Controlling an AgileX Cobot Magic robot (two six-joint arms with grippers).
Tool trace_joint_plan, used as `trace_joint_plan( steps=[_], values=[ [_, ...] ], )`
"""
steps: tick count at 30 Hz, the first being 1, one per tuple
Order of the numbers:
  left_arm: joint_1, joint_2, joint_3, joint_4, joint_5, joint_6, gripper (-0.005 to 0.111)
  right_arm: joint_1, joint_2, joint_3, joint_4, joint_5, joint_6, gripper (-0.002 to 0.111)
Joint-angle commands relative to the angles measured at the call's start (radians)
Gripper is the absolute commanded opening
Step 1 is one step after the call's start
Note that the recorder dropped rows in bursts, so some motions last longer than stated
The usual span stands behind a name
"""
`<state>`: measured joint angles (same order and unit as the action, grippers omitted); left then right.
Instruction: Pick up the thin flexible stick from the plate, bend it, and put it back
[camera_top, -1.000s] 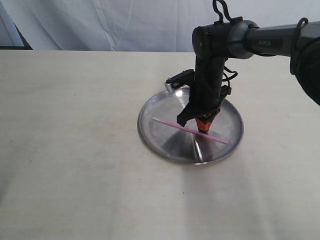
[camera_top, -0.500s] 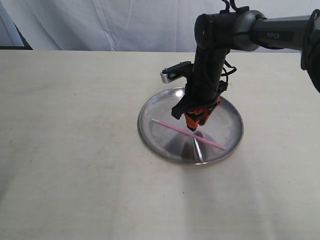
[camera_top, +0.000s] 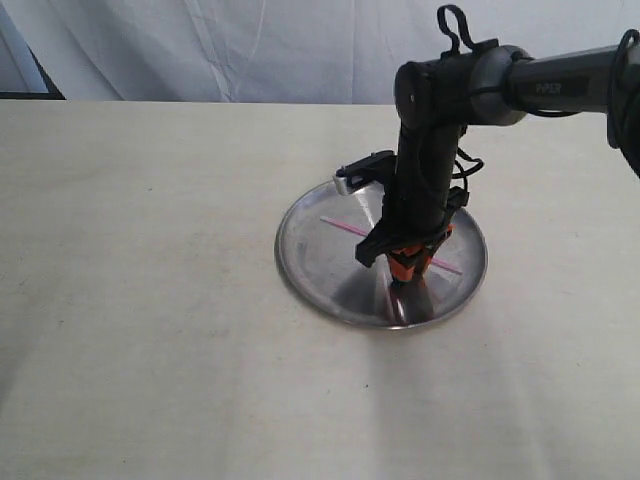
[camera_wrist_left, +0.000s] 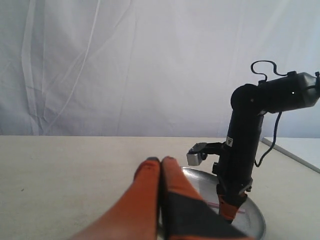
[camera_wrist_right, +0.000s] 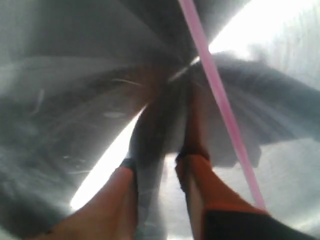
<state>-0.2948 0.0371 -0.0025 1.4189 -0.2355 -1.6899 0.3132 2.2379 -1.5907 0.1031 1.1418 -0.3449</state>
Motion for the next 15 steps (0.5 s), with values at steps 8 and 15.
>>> trace_joint_plan(
  steps=[8,15],
  values=[
    [-0.005,-0.001,0.002,0.003,-0.006,0.000,0.000,-0.004,-0.091,0.103,-0.025,-0.175,-0.024,0.019],
    [-0.005,-0.001,0.002,0.003,-0.006,0.000,0.000,-0.004,-0.159,0.103,-0.119,-0.326,-0.021,0.019]
  ],
)
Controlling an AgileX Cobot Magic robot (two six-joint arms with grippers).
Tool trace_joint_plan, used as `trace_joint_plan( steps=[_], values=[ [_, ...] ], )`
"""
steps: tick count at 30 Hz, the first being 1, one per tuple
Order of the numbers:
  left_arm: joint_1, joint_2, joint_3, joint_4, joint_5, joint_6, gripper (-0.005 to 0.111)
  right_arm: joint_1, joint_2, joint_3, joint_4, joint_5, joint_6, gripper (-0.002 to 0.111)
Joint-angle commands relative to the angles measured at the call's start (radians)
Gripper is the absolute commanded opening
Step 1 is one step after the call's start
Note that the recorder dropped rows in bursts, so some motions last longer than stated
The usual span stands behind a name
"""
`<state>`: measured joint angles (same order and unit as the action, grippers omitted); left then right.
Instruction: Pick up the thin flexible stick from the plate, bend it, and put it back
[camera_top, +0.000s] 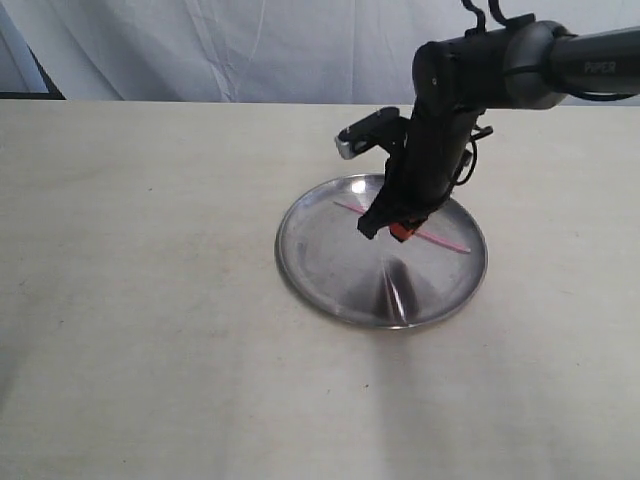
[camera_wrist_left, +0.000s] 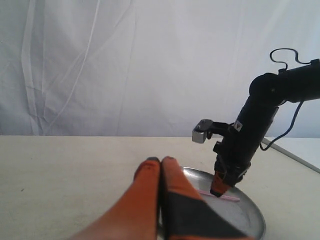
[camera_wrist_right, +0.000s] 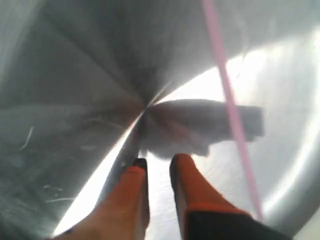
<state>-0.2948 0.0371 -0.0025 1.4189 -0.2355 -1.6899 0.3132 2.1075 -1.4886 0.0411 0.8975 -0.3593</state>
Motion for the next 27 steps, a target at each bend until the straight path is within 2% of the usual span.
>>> trace_joint_plan(
  steps=[1,4,5,6,7,8,10,13,15,19,22,24,25,27],
  values=[
    [-0.005,-0.001,0.002,0.003,-0.006,0.000,0.000,-0.004,-0.028,0.001,-0.062,-0.100,-0.006,0.019],
    [-0.005,-0.001,0.002,0.003,-0.006,0.000,0.000,-0.004,-0.013,0.001,-0.074,-0.137,-0.006,0.021],
    [-0.005,-0.001,0.002,0.003,-0.006,0.000,0.000,-0.004,-0.004,0.001,-0.073,-0.129,-0.006,0.033],
    [-0.005,-0.001,0.002,0.003,-0.006,0.000,0.000,-0.004,0.000,0.001,-0.065,-0.127,-0.006,0.041],
    [-0.005,-0.001,0.002,0.003,-0.006,0.000,0.000,-0.004,0.007,0.001,-0.057,-0.117,-0.003,0.063],
    [-0.005,-0.001,0.002,0.003,-0.006,0.000,0.000,-0.004,0.009,0.001,-0.062,-0.112,-0.003,0.071],
    [-0.005,-0.001,0.002,0.003,-0.006,0.000,0.000,-0.004,0.019,0.001,-0.097,-0.099,0.015,0.074],
    [-0.005,-0.001,0.002,0.003,-0.006,0.000,0.000,-0.004,0.046,0.001,-0.171,-0.057,0.089,0.059],
    [-0.005,-0.001,0.002,0.003,-0.006,0.000,0.000,-0.004,0.066,0.001,-0.171,-0.048,0.089,0.054],
    [-0.005,-0.001,0.002,0.003,-0.006,0.000,0.000,-0.005,0.103,0.001,-0.173,-0.046,0.089,0.052],
    [-0.005,-0.001,0.002,0.003,-0.006,0.000,0.000,-0.005,0.133,0.001,-0.173,-0.038,0.089,0.033],
    [-0.005,-0.001,0.002,0.003,-0.006,0.000,0.000,-0.005,0.155,0.001,-0.162,-0.027,0.089,0.014],
    [-0.005,-0.001,0.002,0.003,-0.006,0.000,0.000,-0.005,0.171,0.001,-0.144,-0.013,0.089,0.001],
    [-0.005,-0.001,0.002,0.003,-0.006,0.000,0.000,-0.005,0.197,0.001,-0.125,0.021,0.089,-0.001]
  ],
)
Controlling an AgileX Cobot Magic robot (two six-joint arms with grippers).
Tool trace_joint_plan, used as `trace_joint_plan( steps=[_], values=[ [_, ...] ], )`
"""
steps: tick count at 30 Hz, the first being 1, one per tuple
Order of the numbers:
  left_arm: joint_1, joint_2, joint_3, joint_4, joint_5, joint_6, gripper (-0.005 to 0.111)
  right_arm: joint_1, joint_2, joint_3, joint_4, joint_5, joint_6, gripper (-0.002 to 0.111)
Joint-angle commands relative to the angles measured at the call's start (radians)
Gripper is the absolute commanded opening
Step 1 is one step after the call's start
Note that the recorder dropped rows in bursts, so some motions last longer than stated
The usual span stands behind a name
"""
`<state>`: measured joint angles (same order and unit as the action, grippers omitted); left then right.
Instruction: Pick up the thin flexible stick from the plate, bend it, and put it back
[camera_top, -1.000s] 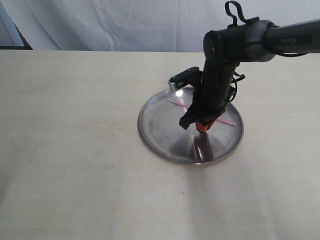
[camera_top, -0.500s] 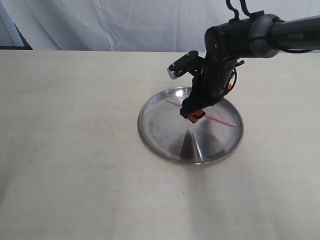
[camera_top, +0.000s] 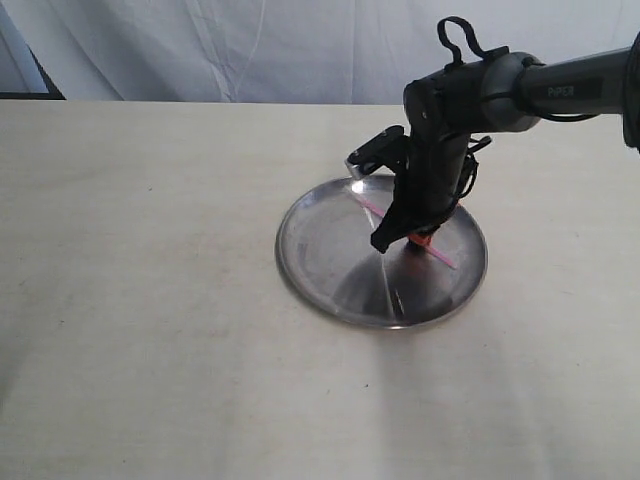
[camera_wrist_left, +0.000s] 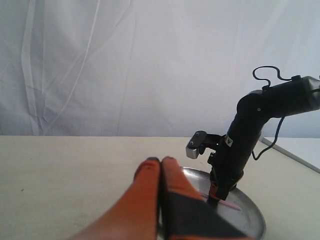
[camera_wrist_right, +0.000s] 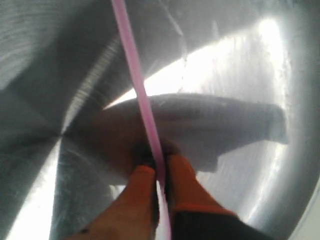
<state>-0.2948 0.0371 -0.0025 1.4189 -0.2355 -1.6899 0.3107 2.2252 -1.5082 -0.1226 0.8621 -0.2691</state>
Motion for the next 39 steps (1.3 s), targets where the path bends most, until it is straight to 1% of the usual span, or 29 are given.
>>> trace_joint_plan(
  steps=[1,5,17,20,26,30,32,34,36,38,39],
  values=[
    [-0.005,-0.001,0.002,0.003,-0.006,0.000,0.000,-0.003,0.082,0.020,0.042,0.072,-0.001,-0.001],
    [-0.005,-0.001,0.002,0.003,-0.006,0.000,0.000,-0.003,0.060,0.020,0.073,0.085,-0.004,-0.001],
    [-0.005,-0.001,0.002,0.003,-0.004,0.000,0.000,-0.003,-0.121,0.020,0.110,0.002,-0.010,-0.001],
    [-0.005,-0.001,0.002,0.003,-0.004,0.000,0.000,-0.003,-0.133,0.020,0.110,0.008,-0.008,-0.001],
    [-0.005,-0.001,0.002,0.003,-0.004,0.000,0.000,-0.003,-0.122,0.020,0.135,0.112,-0.008,-0.001],
    [-0.005,-0.001,0.002,0.003,-0.004,0.000,0.000,0.003,-0.106,0.041,0.152,0.066,-0.028,-0.001],
    [-0.005,-0.001,0.002,0.003,-0.004,0.000,0.000,0.003,-0.101,0.051,0.164,0.057,-0.030,0.006],
    [-0.005,-0.001,0.002,0.003,-0.004,0.000,0.000,0.003,-0.101,0.058,0.204,0.057,-0.037,0.017],
    [-0.005,-0.001,0.002,0.003,-0.004,0.000,0.000,0.003,-0.101,0.058,0.233,0.061,-0.048,0.032],
    [-0.005,-0.001,0.002,0.003,-0.004,0.000,0.000,0.003,-0.101,0.058,0.234,0.057,-0.048,0.042],
    [-0.005,-0.001,0.002,0.003,-0.004,0.000,0.000,0.003,-0.101,0.058,0.230,0.055,-0.048,0.044]
  ],
)
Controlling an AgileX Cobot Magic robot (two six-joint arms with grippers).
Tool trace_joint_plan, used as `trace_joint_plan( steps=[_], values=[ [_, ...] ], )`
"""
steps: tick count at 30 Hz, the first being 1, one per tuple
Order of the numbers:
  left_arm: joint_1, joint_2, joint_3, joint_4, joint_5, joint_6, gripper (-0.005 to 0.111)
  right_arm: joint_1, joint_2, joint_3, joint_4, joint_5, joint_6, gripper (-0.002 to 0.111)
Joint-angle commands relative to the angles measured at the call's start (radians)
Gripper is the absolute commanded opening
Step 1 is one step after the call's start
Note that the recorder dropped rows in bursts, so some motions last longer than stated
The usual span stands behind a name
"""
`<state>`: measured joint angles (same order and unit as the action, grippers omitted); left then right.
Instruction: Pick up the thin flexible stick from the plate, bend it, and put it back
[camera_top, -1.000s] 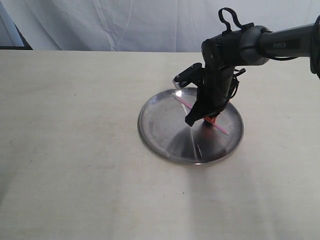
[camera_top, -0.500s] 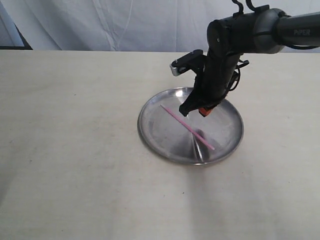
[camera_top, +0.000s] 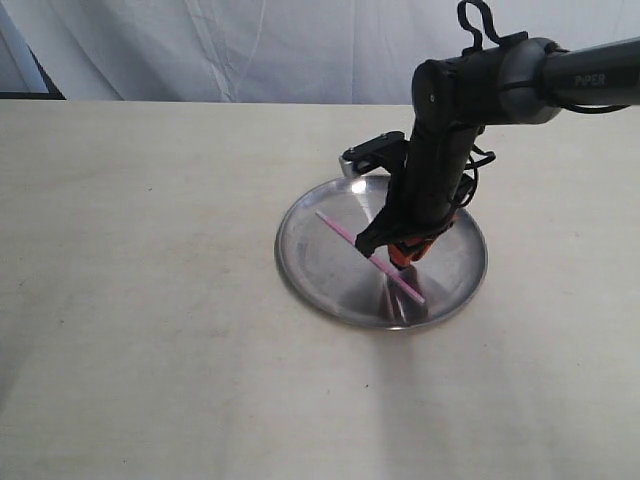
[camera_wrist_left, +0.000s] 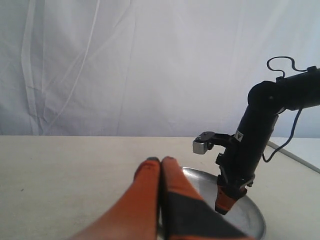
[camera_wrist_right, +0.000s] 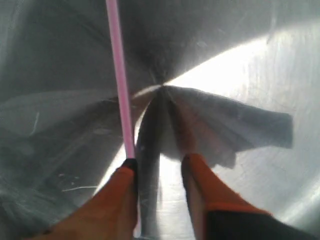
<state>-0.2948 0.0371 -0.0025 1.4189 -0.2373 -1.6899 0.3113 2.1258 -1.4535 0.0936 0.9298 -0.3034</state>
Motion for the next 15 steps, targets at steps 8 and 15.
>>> trace_joint_plan(
  steps=[8,15],
  values=[
    [-0.005,-0.001,0.002,0.003,-0.002,0.000,0.000,0.029,-0.002,0.024,0.021,-0.002,-0.015,0.031],
    [-0.005,-0.001,0.002,0.003,-0.002,0.000,0.000,0.093,-0.002,0.099,0.019,-0.099,-0.006,0.031]
  ],
)
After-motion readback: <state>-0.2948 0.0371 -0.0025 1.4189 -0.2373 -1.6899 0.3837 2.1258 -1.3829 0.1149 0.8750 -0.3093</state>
